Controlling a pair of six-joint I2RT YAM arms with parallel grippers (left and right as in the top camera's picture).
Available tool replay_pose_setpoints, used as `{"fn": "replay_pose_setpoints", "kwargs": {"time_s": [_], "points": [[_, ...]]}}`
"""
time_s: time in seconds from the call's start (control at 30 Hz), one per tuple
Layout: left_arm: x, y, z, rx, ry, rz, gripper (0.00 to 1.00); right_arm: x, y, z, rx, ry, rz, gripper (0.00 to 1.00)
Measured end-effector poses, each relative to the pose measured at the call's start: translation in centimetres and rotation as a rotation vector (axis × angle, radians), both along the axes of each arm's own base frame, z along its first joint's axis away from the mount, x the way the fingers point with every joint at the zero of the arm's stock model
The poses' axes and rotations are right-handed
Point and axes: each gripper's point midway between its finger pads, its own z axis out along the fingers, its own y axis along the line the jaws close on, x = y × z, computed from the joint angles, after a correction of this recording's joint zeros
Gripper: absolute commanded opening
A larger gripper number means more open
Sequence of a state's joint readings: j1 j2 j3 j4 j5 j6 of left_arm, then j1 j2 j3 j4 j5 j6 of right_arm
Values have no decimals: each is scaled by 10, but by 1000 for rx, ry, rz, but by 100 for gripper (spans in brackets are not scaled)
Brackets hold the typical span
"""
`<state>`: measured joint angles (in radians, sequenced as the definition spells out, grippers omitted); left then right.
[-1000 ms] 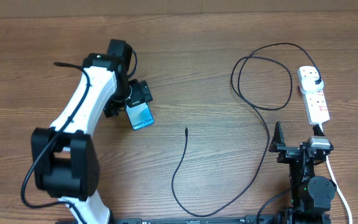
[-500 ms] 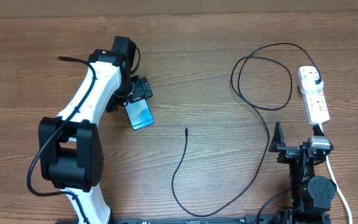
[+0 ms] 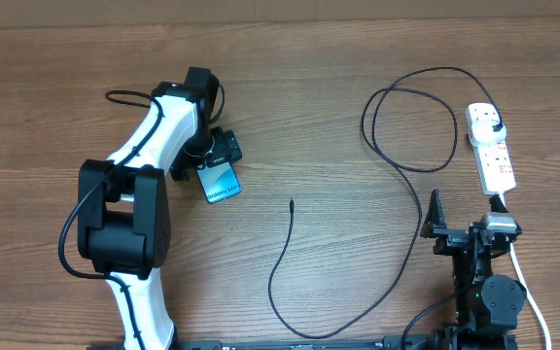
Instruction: Plug charger to phone and switch on socket
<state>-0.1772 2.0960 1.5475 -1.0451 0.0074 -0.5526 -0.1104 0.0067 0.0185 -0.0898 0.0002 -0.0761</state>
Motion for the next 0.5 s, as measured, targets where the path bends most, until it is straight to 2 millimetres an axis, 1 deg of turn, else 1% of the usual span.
{"fn": "replay_pose_setpoints", "kwargs": {"time_s": [0.17,0.5], "points": [[2,-1,-4,-4,-1,0,100,0,0,0,0,0,0,100],[4,-2,-4,-9,-10,0,100,0,0,0,0,0,0,100]]}}
